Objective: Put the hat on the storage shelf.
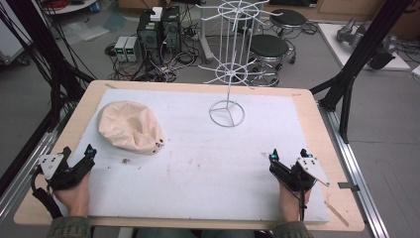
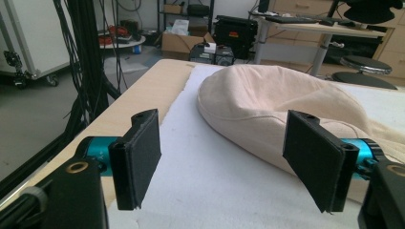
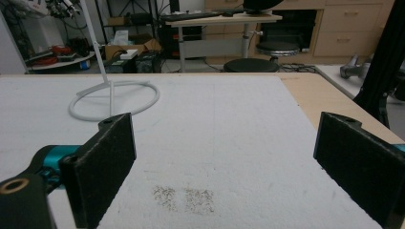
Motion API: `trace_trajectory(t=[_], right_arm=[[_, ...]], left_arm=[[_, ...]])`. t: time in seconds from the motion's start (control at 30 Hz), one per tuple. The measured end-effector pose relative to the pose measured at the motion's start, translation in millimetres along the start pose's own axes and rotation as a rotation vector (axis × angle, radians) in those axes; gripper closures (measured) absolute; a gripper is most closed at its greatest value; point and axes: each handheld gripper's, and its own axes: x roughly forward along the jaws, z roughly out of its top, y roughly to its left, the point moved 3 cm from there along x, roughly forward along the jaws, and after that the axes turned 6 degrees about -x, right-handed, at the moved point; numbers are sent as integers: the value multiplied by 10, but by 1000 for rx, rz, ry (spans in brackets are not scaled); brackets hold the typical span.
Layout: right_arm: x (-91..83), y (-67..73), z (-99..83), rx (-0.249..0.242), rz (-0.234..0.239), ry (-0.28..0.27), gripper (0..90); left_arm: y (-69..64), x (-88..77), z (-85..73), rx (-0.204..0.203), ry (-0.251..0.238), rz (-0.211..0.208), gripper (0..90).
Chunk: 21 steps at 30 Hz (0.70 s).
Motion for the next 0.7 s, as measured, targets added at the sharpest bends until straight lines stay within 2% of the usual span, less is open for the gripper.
trace_trajectory(t=[0.23,0.4,0.53,0.7], right_arm=[[6,6,-3,1,3,3,61],[10,11,-8,1,8,6,61],[12,19,-16,6,9,14,61],[7,25,-14,4,4,13,61]], left_arm=[[2,0,0,-19,7,-19,280],[-28,-6,3,-18,13,-21,266],[-70,-19,34,1,2,-28,260],[-108,-31,145,11,-16,-37,250]])
